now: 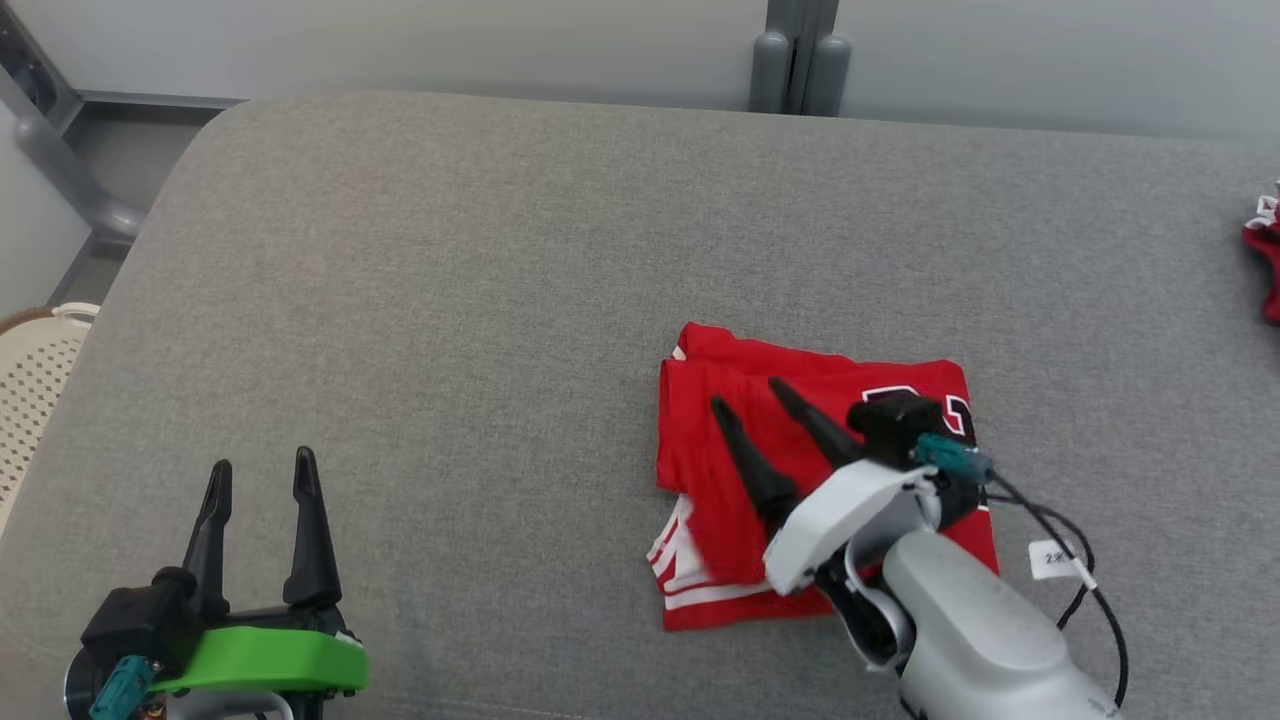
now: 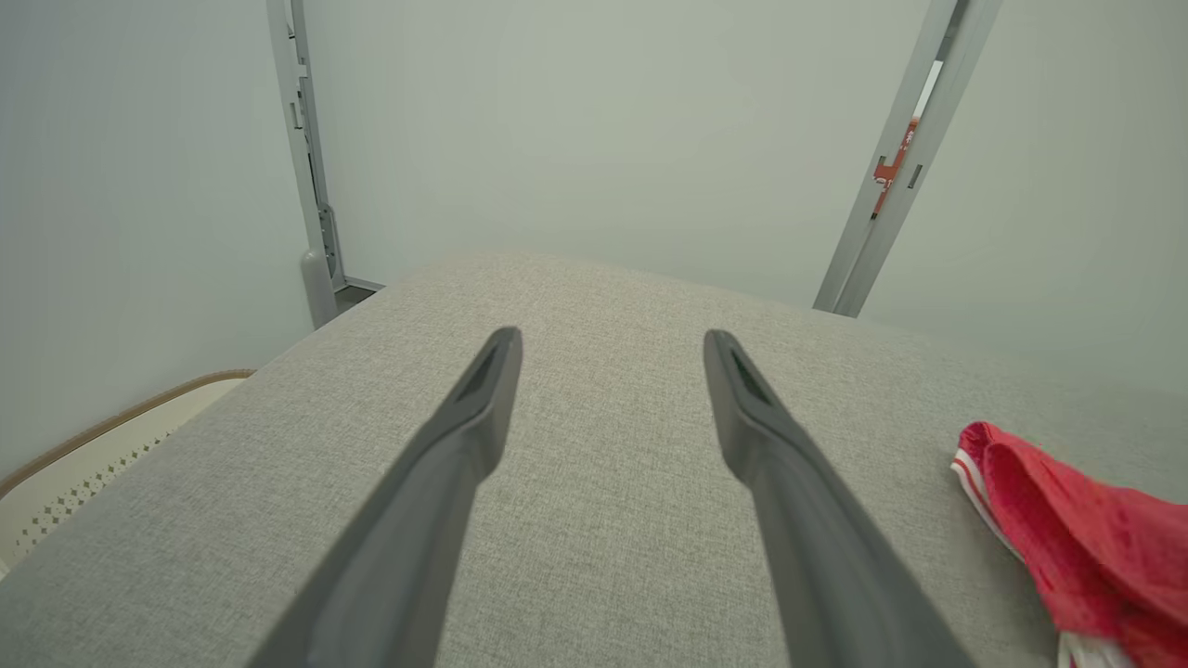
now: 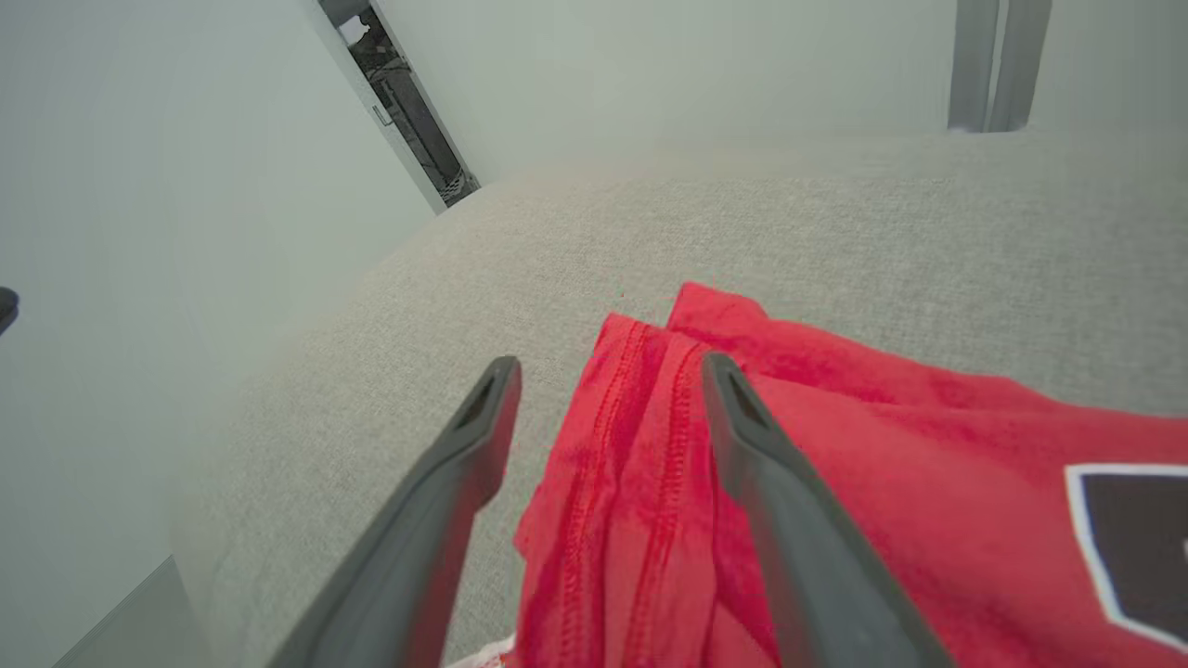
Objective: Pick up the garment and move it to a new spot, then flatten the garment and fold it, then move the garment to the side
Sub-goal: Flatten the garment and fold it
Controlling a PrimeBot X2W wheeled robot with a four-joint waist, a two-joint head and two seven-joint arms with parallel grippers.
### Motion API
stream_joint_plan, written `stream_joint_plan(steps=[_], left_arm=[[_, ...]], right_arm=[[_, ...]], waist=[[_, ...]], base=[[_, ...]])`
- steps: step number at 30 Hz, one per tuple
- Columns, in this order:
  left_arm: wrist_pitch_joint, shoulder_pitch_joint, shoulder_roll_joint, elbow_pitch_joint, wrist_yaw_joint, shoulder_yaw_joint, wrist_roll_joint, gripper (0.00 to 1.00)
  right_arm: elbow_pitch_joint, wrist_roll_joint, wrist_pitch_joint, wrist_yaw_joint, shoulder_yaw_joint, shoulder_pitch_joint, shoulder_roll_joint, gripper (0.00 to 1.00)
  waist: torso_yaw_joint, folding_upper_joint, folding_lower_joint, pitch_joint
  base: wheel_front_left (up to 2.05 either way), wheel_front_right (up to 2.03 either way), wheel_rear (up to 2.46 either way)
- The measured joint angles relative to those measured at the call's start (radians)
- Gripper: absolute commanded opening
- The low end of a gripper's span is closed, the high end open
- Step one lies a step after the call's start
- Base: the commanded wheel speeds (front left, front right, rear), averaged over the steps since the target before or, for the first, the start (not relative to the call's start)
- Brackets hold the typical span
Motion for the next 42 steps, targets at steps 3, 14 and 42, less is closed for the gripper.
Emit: stream_joint_plan(steps=[3, 14, 42], left_arm=[[0.000, 0.001, 0.000, 0.000, 0.000, 0.004, -0.003, 1.00], [0.000, 0.023, 0.000, -0.002, 0.001, 0.011, 0.016, 1.00], [0.000, 0.090, 0.000, 0.032, -0.006, 0.060, 0.040, 1.00]], right_arm=[[-0.077, -0.070, -0.002, 0.000, -0.095, -0.012, -0.002, 1.00], [-0.281, -0.197, -0.002, 0.000, -0.352, 0.132, -0.124, 1.00], [-0.487, -0.307, -0.003, 0.000, -0.485, 0.473, -0.083, 1.00]], waist=[[-0.022, 0.0000, 0.0000, -0.009], [-0.080, 0.0000, 0.0000, -0.053], [-0.173, 0.0000, 0.0000, -0.162]], base=[[0.00, 0.00, 0.00], [0.00, 0.00, 0.00], [0.00, 0.00, 0.00]])
